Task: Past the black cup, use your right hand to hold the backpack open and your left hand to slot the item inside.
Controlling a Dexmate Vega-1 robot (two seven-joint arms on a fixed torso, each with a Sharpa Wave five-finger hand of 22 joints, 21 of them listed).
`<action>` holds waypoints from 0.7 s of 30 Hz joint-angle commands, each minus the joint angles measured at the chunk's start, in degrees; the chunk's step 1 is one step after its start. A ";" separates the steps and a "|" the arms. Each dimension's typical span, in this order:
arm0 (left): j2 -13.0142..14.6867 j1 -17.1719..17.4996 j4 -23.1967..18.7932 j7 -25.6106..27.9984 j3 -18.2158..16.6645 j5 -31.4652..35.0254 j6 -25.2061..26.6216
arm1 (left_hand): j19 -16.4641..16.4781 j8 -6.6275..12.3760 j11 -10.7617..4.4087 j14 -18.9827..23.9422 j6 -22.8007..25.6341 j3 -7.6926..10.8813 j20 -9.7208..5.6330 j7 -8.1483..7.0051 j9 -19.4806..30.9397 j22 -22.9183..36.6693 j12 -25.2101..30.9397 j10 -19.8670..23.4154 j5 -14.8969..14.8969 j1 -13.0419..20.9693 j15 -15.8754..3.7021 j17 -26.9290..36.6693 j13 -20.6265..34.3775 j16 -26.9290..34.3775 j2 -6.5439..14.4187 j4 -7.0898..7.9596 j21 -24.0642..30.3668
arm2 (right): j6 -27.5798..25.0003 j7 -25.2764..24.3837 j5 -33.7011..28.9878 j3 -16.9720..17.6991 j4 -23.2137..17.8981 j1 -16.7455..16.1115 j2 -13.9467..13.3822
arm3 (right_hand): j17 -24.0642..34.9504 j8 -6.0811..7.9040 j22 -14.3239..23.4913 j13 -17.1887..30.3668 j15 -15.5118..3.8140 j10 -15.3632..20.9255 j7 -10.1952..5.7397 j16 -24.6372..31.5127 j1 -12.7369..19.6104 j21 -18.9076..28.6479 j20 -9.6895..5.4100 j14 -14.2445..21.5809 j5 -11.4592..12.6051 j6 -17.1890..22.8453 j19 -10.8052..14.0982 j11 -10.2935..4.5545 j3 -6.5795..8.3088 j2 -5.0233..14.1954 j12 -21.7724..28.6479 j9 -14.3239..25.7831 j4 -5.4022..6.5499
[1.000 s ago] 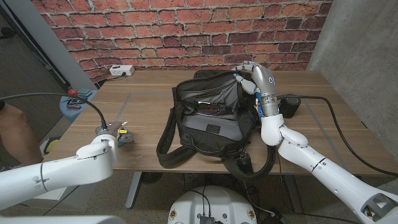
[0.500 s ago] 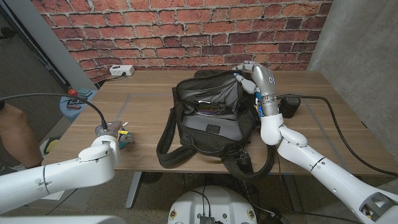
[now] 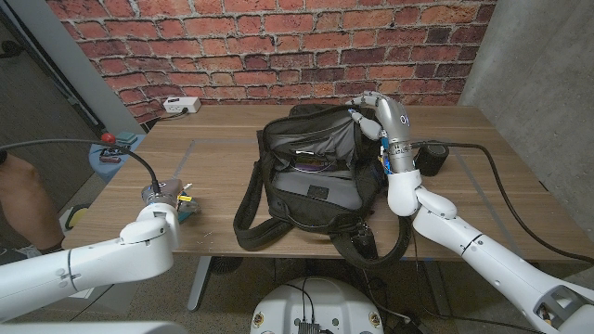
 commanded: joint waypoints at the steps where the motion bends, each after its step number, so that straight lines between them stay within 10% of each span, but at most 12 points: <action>1: 0.06 0.03 -0.22 0.41 -0.27 0.59 0.16 | 0.73 4.00 -1.23 0.89 5.61 -0.16 -0.03 -0.42 0.91 0.30 0.40 1.86 0.36 1.32 -0.20 0.26 0.48 0.43 1.77 0.21 0.63 | 0.31 -0.13 0.28 -0.32 0.47 0.25 0.36 | 0.13 0.12 0.13 0.11 -6.63 0.47 0.08 -0.12 0.46 0.51 -7.21 0.55 0.35 0.42 0.23 -0.22 -0.16 0.72 0.29 0.31 0.08; 21: 0.39 1.64 -2.88 1.51 -3.37 -1.95 1.61 | 0.94 4.76 -1.30 1.72 6.73 -0.55 -0.39 -0.35 1.21 0.31 1.02 3.01 0.58 1.25 -0.49 0.45 1.46 0.49 1.95 0.56 1.04 | 0.43 -0.24 0.29 -0.02 -0.16 -0.16 0.10 | 0.31 0.05 0.14 0.22 -6.62 0.54 0.04 -0.39 0.53 0.52 -7.23 0.66 0.34 0.45 0.25 -0.31 -0.38 0.83 0.20 0.33 0.11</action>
